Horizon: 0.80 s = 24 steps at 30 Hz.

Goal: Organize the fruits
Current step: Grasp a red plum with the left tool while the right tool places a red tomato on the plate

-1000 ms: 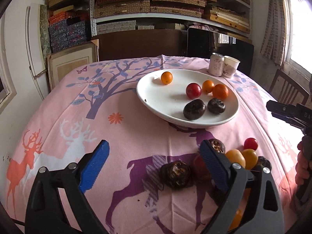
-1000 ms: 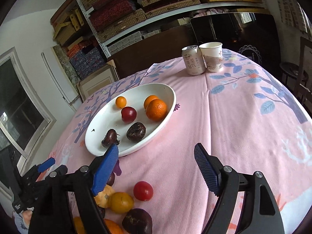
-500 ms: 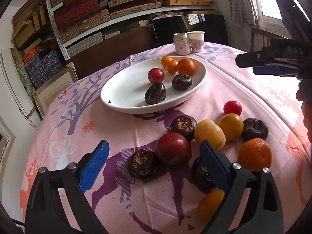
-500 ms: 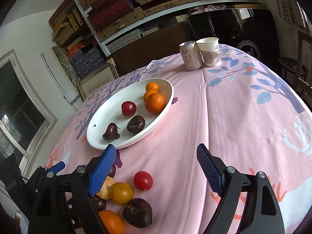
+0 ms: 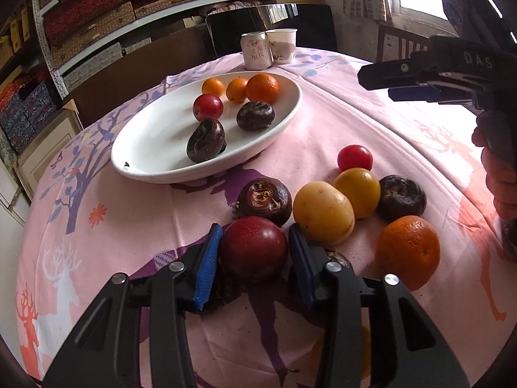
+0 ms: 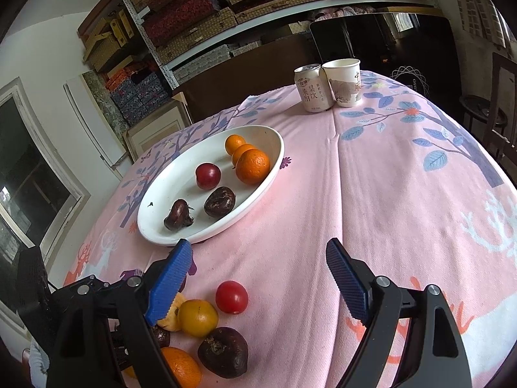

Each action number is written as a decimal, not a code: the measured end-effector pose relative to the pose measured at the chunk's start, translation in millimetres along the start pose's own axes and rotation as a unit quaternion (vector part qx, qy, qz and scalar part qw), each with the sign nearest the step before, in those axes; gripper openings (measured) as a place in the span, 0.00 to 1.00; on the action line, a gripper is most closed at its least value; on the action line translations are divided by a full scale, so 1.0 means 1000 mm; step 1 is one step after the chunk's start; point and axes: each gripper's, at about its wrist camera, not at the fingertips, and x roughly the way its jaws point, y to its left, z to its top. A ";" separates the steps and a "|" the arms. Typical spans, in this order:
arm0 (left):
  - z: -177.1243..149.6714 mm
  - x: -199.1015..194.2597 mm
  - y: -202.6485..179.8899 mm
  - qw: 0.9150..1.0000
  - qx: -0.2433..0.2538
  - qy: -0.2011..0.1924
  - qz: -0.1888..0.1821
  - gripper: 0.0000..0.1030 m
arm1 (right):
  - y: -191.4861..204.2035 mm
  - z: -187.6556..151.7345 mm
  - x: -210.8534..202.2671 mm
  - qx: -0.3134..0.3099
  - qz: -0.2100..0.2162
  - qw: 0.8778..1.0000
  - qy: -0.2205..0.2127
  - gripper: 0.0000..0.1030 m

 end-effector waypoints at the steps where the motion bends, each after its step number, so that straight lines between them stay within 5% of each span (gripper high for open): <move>1: -0.001 0.001 0.005 1.000 -0.012 0.003 -0.006 0.39 | 0.000 0.000 0.001 0.000 0.000 1.000 0.001 0.83; 4: -0.003 -0.001 0.013 0.999 -0.033 0.006 -0.019 0.39 | 0.000 0.000 0.002 0.001 0.000 1.000 0.005 0.83; 10: -0.010 -0.001 0.047 0.994 -0.095 0.022 0.053 0.39 | 0.005 -0.004 0.010 -0.014 0.001 0.999 0.032 0.83; 14: -0.012 -0.001 0.063 0.990 -0.128 0.024 0.058 0.39 | 0.018 -0.014 0.021 -0.048 0.008 0.996 0.072 0.82; 15: -0.012 -0.001 0.063 0.990 -0.125 0.024 0.061 0.39 | 0.022 -0.017 0.023 -0.059 0.002 0.995 0.080 0.80; 19: -0.012 -0.001 0.061 0.990 -0.124 0.023 0.064 0.39 | 0.024 -0.028 0.028 -0.063 0.017 0.992 0.107 0.44; 24: -0.012 0.000 0.060 0.990 -0.123 0.024 0.066 0.39 | 0.019 -0.029 0.031 -0.047 0.024 0.992 0.117 0.43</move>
